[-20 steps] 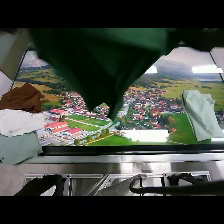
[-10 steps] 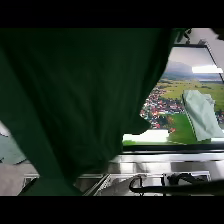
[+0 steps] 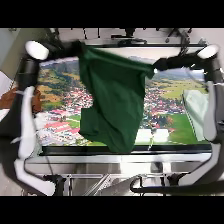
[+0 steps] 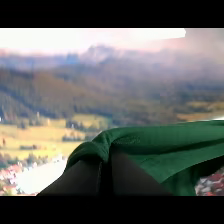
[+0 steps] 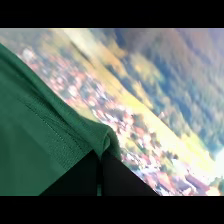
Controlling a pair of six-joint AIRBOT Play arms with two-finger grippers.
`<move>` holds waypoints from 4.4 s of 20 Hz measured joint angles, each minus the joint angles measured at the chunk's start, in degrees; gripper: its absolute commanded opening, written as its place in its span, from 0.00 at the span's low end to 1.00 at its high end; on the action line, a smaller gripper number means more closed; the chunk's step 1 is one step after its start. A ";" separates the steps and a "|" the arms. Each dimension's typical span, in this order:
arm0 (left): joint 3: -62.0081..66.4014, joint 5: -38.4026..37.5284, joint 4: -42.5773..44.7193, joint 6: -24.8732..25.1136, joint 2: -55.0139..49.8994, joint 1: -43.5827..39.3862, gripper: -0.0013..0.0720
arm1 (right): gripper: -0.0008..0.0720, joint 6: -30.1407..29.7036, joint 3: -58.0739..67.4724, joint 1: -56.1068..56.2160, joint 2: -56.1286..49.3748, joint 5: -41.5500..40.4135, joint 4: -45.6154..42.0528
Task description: Fold the shirts.
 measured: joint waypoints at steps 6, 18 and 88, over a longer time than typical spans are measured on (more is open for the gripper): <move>2.03 -1.14 -14.01 -0.17 -13.40 4.33 0.96 | 0.04 2.14 -0.11 -0.15 -13.07 -2.05 -3.63; -24.35 -34.73 -3.76 -7.15 11.23 14.16 0.96 | 0.04 3.87 -0.11 -5.75 -13.11 0.28 -10.54; -10.58 -14.21 -9.40 5.09 32.63 10.78 0.03 | 0.03 6.91 -14.43 -3.39 37.13 -3.78 1.38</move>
